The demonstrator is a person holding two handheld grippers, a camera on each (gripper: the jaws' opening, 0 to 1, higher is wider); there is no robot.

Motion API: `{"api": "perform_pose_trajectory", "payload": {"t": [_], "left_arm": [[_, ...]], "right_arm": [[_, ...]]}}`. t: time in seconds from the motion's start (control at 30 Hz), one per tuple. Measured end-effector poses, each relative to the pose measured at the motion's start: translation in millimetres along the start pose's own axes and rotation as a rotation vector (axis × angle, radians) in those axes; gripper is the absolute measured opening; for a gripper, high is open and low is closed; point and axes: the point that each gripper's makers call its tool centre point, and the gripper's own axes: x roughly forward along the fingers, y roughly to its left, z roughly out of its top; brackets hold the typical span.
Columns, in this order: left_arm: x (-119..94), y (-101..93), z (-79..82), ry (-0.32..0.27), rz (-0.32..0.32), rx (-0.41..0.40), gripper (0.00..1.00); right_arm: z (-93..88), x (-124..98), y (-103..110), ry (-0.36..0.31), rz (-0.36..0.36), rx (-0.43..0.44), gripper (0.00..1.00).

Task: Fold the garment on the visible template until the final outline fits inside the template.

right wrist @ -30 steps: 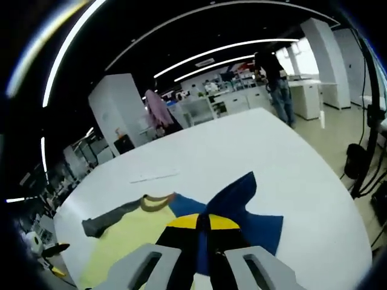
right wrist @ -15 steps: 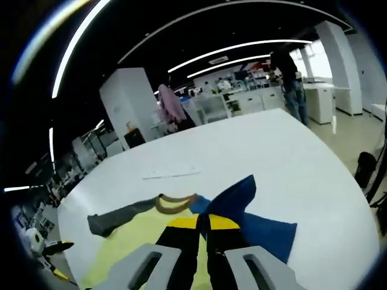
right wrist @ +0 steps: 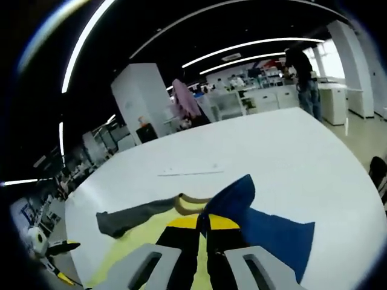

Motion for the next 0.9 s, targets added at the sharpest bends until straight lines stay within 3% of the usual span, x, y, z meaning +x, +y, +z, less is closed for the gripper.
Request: {"api": "perform_pose_trajectory", "payload": {"t": [0.9], "left_arm": [[-3,6.7,-5.9,0.002,0.003,-0.013,0.99]], "right_arm": [[-3.6,61,74,0.068,0.135,-0.080,0.00]]}}
